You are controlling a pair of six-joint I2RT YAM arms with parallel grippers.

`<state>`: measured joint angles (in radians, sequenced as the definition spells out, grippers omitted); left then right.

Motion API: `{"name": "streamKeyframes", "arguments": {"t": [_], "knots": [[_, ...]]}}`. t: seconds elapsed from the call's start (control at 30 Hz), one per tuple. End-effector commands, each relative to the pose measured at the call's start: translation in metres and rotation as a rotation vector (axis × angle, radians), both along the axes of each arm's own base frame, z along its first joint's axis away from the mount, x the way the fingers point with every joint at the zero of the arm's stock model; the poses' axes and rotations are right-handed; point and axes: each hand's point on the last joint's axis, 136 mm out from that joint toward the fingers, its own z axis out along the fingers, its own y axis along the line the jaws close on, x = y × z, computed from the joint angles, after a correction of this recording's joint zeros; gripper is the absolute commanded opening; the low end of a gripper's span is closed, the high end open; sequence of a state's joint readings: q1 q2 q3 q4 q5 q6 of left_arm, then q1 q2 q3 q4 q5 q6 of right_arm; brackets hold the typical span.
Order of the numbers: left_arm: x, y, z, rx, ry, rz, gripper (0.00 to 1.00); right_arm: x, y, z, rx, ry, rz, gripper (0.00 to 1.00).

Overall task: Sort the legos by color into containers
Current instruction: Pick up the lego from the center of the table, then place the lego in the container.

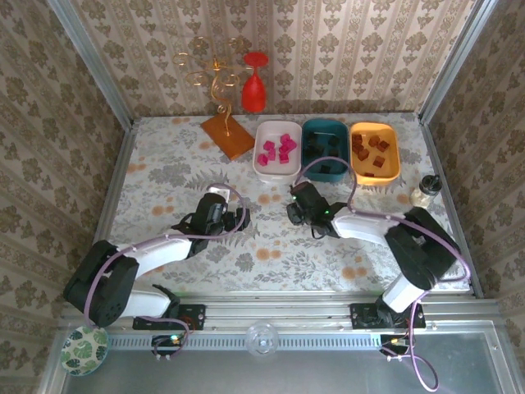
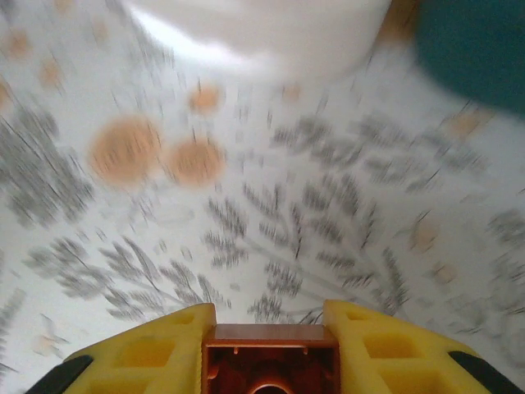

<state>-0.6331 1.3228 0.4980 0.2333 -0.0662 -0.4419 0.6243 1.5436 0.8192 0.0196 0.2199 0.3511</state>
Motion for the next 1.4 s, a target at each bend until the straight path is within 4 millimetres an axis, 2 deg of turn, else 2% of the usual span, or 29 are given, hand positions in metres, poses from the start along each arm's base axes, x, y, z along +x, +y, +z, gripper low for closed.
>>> {"name": "streamKeyframes", "arguments": {"t": [0.0,0.03,0.07,0.1,0.2,0.23,0.33,0.43,0.6,0.83,0.93,1.0,1.1,1.17,1.27,1.37], "knots": [[0.005,-0.012,0.020,-0.076,-0.029,-0.023,0.84,0.021,-0.040,0.049,0.104,-0.103,-0.117,0.32],[0.004,-0.015,0.024,-0.100,-0.034,-0.038,0.84,0.028,-0.057,0.053,0.141,-0.111,-0.166,0.32],[0.004,-0.019,0.028,-0.124,-0.039,-0.052,0.84,0.034,-0.075,0.070,0.193,-0.150,-0.214,0.32],[0.003,-0.025,0.033,-0.157,-0.046,-0.071,0.84,0.041,-0.096,0.077,0.231,-0.174,-0.274,0.32],[-0.001,-0.049,0.056,-0.282,-0.080,-0.168,0.84,0.062,-0.157,0.087,0.285,-0.232,-0.445,0.32],[-0.003,-0.059,0.064,-0.325,-0.092,-0.209,0.84,0.071,-0.178,0.087,0.292,-0.237,-0.503,0.32],[-0.009,-0.091,0.088,-0.399,-0.123,-0.326,0.84,0.099,-0.219,0.069,0.316,-0.172,-0.609,0.32],[-0.010,-0.123,0.104,-0.413,-0.148,-0.411,0.85,0.119,-0.242,0.054,0.311,-0.128,-0.666,0.31],[0.001,-0.167,0.121,-0.410,-0.180,-0.487,0.84,0.145,-0.262,0.035,0.301,-0.073,-0.713,0.31],[0.030,-0.212,0.127,-0.351,-0.199,-0.509,0.83,0.168,-0.278,0.009,0.271,-0.008,-0.752,0.33],[0.041,-0.226,0.129,-0.349,-0.193,-0.516,0.83,0.173,-0.281,0.001,0.257,0.020,-0.757,0.40],[0.045,-0.231,0.129,-0.340,-0.179,-0.519,0.83,0.175,-0.278,0.003,0.273,0.028,-0.738,0.48],[0.047,-0.227,0.130,-0.299,-0.172,-0.516,0.84,0.174,-0.270,0.019,0.306,0.015,-0.701,0.62],[0.049,-0.214,0.129,-0.262,-0.176,-0.491,0.84,0.168,-0.266,0.034,0.329,-0.012,-0.681,0.67],[0.052,-0.186,0.133,-0.231,-0.193,-0.441,0.85,0.150,-0.256,0.063,0.363,-0.073,-0.650,0.71],[0.054,-0.149,0.134,-0.214,-0.211,-0.374,0.85,0.125,-0.240,0.087,0.362,-0.136,-0.611,0.74]]}}
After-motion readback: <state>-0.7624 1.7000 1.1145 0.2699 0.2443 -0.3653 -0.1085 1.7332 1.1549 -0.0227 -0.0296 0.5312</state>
